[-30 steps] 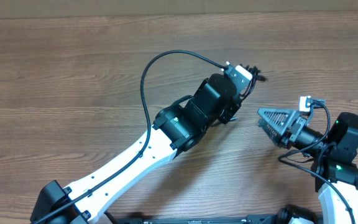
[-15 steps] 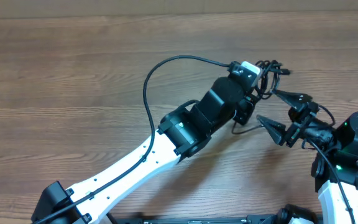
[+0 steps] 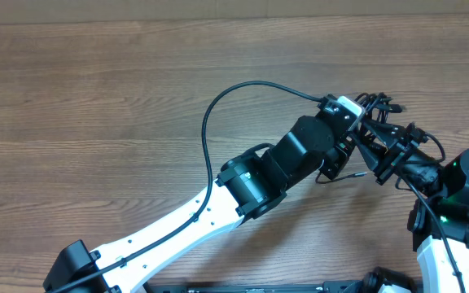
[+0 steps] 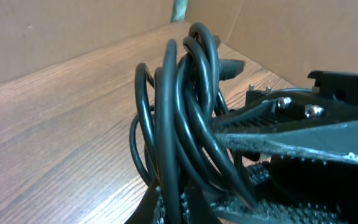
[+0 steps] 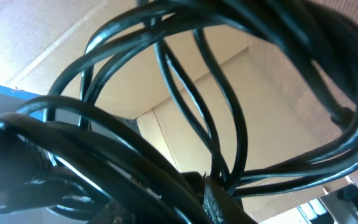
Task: Untangle cables
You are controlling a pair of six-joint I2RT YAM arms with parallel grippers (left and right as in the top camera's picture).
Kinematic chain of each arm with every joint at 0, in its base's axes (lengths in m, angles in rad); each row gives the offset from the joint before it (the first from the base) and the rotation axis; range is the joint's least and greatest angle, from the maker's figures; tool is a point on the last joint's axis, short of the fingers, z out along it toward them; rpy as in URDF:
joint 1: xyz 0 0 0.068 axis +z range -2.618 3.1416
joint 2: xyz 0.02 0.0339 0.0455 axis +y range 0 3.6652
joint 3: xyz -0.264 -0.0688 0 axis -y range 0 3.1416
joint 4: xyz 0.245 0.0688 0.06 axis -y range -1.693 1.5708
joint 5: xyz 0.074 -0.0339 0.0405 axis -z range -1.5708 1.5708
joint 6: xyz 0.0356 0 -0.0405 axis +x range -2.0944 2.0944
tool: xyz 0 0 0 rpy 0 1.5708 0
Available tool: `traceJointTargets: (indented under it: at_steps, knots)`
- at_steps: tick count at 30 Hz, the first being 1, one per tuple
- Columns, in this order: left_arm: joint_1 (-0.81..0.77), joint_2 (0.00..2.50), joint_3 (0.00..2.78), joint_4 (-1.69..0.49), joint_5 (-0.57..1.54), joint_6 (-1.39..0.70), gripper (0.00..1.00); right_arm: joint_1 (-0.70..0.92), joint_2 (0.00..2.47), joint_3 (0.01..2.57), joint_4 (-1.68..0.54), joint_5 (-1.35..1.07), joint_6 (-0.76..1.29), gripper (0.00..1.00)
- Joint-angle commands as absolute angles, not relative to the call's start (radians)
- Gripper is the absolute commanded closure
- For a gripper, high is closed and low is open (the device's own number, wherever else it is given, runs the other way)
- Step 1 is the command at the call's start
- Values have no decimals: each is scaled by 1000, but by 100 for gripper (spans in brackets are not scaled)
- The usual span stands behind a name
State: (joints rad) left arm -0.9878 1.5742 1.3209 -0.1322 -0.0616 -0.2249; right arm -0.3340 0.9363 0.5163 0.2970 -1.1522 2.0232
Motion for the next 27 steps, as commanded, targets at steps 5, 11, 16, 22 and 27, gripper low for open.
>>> traceJointTargets:
  at_steps: [5,11,16,22,27]
  knots:
    - [-996,1539,1331,-134,-32,-100,96,-338,934,528,318,-1126,2057,96]
    - [-993,1539,1331,-146,-164,-165,96,-338,934,528,430,-1260,1897,96]
    - [-959,1539,1332,-110,-161,-182,96,-338,934,528,807,-1397,1838,96]
    - [-949,1539,1332,-56,-115,-172,96,-338,956,528,811,-1493,1778,96]
    - [-944,1539,1332,-47,-85,8,96,-335,969,525,810,-1569,1658,96]
